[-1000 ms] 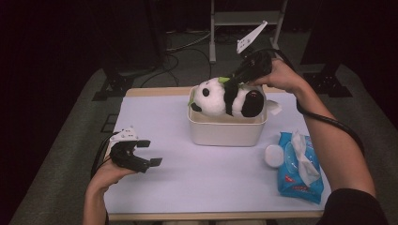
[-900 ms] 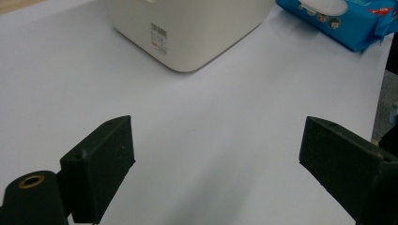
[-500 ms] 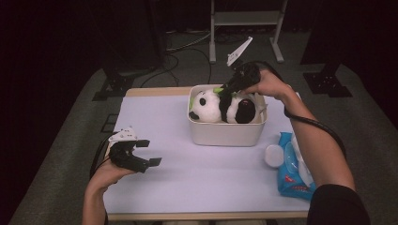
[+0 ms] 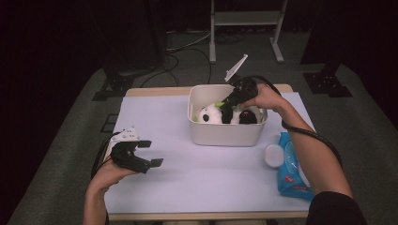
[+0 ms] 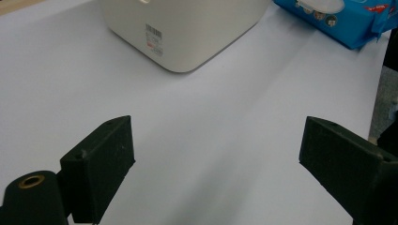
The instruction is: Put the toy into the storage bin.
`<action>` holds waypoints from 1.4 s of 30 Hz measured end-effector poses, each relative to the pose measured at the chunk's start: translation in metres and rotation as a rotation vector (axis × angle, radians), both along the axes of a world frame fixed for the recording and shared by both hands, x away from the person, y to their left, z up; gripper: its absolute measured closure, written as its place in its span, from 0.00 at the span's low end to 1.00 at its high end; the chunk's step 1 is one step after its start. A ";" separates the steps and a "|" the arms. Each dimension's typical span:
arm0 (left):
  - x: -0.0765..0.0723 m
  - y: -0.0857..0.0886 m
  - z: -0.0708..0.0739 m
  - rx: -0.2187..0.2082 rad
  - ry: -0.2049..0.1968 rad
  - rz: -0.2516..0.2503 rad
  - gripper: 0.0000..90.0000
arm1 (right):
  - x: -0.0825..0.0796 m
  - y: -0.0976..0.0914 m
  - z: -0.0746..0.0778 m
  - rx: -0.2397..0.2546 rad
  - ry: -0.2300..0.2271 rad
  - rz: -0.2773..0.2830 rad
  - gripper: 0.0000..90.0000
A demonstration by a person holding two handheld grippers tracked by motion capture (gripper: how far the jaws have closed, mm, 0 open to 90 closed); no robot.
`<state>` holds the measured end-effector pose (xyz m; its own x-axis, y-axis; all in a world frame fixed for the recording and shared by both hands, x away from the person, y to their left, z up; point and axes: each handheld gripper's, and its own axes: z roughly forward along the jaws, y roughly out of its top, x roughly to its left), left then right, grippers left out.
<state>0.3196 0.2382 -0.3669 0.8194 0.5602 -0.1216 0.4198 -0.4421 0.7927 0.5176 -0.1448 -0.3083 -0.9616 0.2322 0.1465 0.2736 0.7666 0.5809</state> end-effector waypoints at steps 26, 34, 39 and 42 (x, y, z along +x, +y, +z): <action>0.001 -0.006 -0.002 0.002 0.007 -0.025 0.11 | -0.010 -0.011 -0.006 -0.003 0.001 -0.066 0.59; 0.000 -0.007 -0.002 -0.001 0.003 -0.030 0.11 | -0.018 -0.029 0.006 0.078 -0.007 -0.106 0.56; 0.000 -0.009 -0.002 -0.001 0.002 -0.034 0.11 | -0.027 -0.040 0.011 0.094 -0.006 -0.122 0.55; 0.000 -0.010 -0.001 0.000 0.000 -0.033 0.11 | -0.032 -0.046 0.012 0.112 -0.006 -0.130 0.54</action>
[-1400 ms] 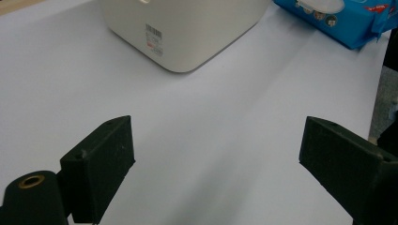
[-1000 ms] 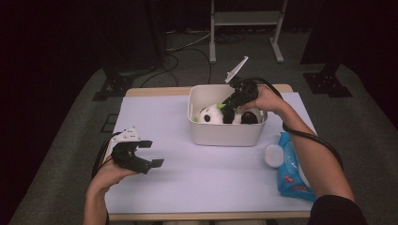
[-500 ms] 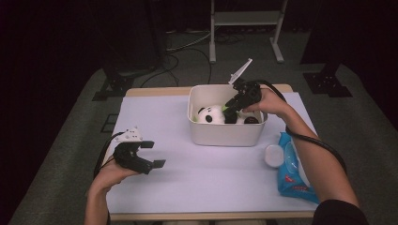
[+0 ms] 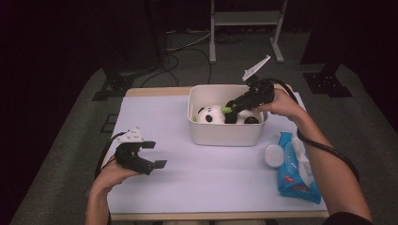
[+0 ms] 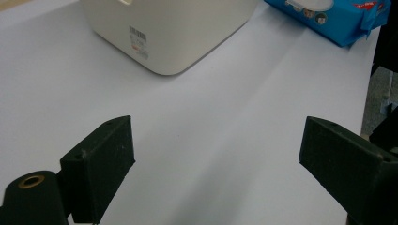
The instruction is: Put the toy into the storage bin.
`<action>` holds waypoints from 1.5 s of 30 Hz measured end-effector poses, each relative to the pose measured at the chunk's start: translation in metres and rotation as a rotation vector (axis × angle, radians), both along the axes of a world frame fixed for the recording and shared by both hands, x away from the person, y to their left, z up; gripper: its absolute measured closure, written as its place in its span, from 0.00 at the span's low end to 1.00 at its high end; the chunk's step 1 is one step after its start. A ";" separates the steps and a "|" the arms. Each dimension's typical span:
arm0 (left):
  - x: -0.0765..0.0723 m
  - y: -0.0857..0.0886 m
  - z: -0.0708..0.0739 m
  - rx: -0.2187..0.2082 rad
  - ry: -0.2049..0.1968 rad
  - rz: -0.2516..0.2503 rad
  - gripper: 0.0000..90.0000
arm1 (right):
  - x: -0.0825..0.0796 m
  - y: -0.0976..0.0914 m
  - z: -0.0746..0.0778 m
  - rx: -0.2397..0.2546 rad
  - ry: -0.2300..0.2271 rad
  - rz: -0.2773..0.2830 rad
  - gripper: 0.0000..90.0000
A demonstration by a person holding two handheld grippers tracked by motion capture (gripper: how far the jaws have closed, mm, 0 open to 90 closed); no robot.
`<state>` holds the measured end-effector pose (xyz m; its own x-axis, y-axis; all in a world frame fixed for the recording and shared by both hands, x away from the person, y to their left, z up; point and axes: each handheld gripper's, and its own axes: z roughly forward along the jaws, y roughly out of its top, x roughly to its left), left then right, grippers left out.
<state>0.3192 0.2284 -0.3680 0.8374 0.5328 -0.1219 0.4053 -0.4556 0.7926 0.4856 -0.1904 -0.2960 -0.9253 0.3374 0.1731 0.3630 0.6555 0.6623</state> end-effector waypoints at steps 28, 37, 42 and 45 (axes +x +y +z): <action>0.000 -0.006 -0.001 0.013 -0.001 -0.008 0.11 | -0.051 -0.059 0.016 0.067 -0.052 -0.087 0.45; 0.001 -0.007 -0.003 0.016 0.001 -0.005 0.11 | -0.063 -0.073 0.013 0.077 -0.063 -0.108 0.44; 0.002 -0.008 -0.006 0.016 0.006 0.001 0.11 | -0.070 -0.081 0.009 0.090 -0.061 -0.118 0.42; 0.002 -0.007 -0.007 0.014 0.004 0.010 0.11 | -0.075 -0.084 0.005 0.092 -0.056 -0.125 0.41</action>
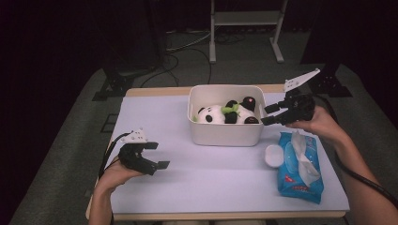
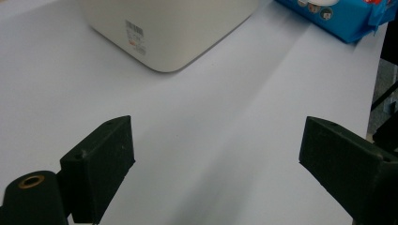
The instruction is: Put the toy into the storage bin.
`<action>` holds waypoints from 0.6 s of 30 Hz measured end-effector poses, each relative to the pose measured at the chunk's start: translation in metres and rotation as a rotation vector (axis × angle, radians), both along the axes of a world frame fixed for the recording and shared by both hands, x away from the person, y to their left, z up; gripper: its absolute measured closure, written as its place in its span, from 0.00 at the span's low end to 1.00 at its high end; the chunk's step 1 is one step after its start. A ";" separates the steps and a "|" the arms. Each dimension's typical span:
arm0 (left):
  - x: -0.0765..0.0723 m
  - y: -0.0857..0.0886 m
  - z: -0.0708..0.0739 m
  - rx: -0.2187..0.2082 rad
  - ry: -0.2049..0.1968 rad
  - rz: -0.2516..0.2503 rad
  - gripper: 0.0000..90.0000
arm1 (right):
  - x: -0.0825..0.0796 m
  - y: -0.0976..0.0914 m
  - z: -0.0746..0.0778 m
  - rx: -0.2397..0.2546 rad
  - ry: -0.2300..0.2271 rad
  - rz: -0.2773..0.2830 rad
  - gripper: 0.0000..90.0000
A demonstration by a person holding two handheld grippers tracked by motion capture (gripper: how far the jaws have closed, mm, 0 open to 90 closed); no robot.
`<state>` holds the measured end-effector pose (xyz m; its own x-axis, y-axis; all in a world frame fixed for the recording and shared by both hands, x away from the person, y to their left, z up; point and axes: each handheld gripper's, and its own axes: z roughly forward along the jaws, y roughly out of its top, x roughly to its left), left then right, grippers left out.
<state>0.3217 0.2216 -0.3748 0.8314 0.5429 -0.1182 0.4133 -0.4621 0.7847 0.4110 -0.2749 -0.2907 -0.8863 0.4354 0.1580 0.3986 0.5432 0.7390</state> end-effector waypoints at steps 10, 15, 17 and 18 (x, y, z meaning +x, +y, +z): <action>0.001 -0.002 -0.003 -0.002 0.004 0.009 0.11 | -0.015 -0.010 -0.013 0.013 -0.001 -0.011 0.40; 0.001 -0.001 -0.004 -0.003 0.005 0.010 0.11 | -0.020 -0.015 -0.019 0.020 0.004 -0.016 0.40; 0.001 -0.001 -0.003 -0.004 0.004 0.012 0.11 | -0.021 -0.017 -0.022 0.024 0.005 -0.022 0.40; 0.001 -0.001 -0.003 -0.002 0.003 0.012 0.11 | -0.021 -0.018 -0.024 0.025 0.008 -0.025 0.40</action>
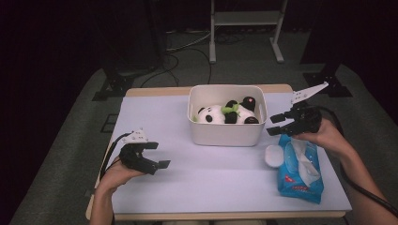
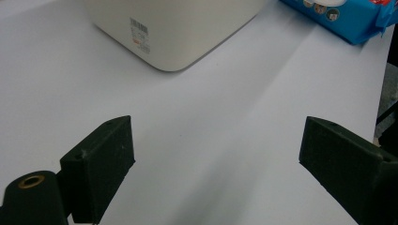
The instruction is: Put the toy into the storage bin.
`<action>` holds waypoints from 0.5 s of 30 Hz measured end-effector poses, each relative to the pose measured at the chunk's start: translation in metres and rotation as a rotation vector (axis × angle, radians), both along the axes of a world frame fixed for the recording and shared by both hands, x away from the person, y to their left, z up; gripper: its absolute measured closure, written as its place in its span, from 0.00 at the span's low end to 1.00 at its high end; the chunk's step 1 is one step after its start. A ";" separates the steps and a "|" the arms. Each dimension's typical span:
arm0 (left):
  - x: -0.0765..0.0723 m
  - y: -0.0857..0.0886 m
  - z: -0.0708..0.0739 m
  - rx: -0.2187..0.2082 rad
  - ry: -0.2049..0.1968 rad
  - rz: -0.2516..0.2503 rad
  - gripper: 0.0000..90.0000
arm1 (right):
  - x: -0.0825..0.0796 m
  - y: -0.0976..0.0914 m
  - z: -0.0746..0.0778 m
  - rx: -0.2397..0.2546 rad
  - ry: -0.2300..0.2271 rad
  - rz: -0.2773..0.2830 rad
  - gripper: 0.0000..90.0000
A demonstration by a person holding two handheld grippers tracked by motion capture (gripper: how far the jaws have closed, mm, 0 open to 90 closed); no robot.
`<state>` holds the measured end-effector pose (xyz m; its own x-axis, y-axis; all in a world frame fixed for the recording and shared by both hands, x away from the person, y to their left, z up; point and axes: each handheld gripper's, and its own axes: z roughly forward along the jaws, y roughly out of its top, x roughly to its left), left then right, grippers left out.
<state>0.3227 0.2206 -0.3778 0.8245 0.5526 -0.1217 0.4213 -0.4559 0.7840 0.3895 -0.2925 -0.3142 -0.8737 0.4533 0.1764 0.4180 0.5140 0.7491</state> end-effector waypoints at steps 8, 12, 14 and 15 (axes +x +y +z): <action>-0.001 0.000 0.000 0.003 0.000 0.003 0.11 | -0.008 -0.006 -0.011 0.007 0.006 -0.011 0.39; 0.000 0.001 0.000 0.002 -0.002 0.005 0.11 | -0.013 -0.009 -0.018 0.011 0.011 -0.017 0.39; 0.000 0.001 -0.001 0.002 -0.001 0.006 0.11 | -0.015 -0.010 -0.021 0.010 0.015 -0.020 0.39; 0.000 0.001 0.000 0.003 -0.001 0.006 0.11 | -0.016 -0.011 -0.022 0.011 0.016 -0.021 0.39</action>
